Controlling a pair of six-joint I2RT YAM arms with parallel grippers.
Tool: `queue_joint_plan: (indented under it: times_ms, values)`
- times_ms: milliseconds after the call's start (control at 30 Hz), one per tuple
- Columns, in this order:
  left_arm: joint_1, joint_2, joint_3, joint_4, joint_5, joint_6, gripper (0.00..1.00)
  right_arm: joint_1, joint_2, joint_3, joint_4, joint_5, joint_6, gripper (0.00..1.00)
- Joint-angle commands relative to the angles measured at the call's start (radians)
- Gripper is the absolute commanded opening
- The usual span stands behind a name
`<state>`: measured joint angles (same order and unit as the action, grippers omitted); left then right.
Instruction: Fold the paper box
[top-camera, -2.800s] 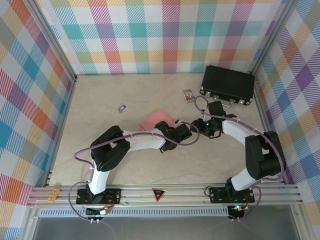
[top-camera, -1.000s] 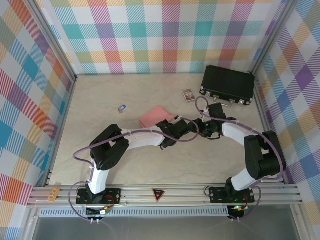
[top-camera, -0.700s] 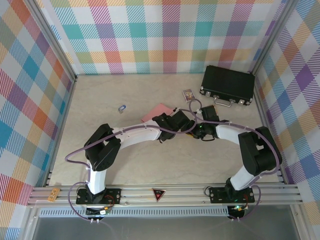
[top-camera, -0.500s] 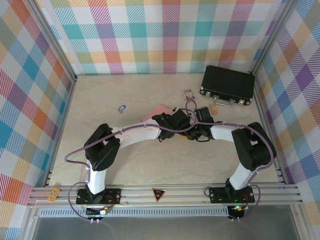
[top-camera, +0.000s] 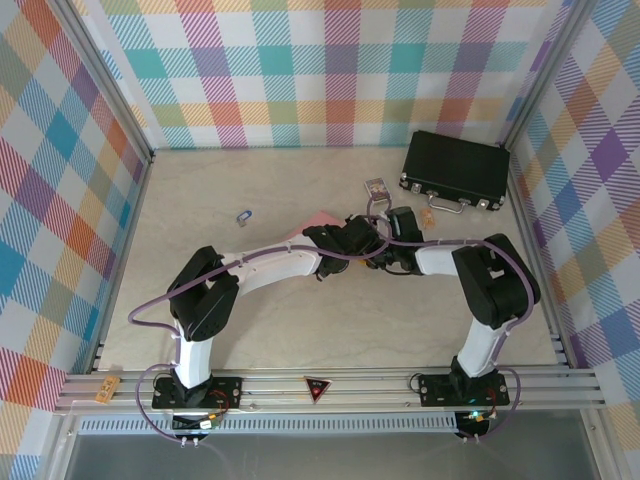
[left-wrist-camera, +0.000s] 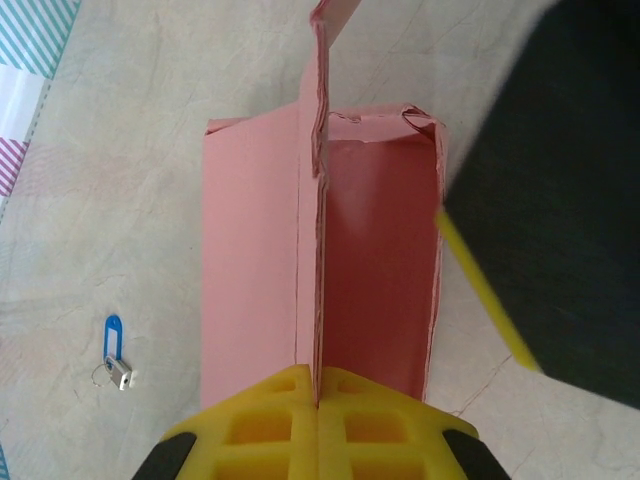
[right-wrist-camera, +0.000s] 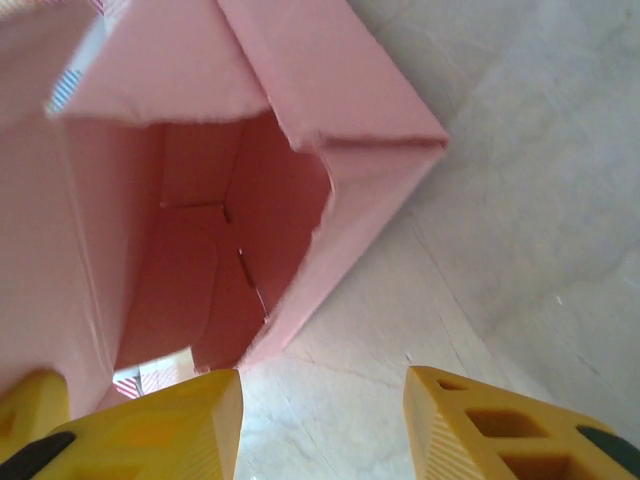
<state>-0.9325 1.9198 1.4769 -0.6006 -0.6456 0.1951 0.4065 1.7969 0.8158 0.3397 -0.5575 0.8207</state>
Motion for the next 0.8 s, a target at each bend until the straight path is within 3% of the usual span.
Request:
queue_joint_plan:
  times_ms: [0,233,767]
  values:
    - [0.012,-0.021,0.028,-0.028,0.018,-0.01,0.0,0.005,0.034,0.053,0.01,0.004,0.035,0.48]
    - [0.019,-0.023,0.034,-0.033,0.043,-0.005,0.0,0.006,0.097,0.119,-0.024,0.011,0.058,0.48]
    - [0.072,-0.035,0.065,-0.037,0.109,0.044,0.0,0.011,0.171,0.222,-0.301,0.159,0.088,0.46]
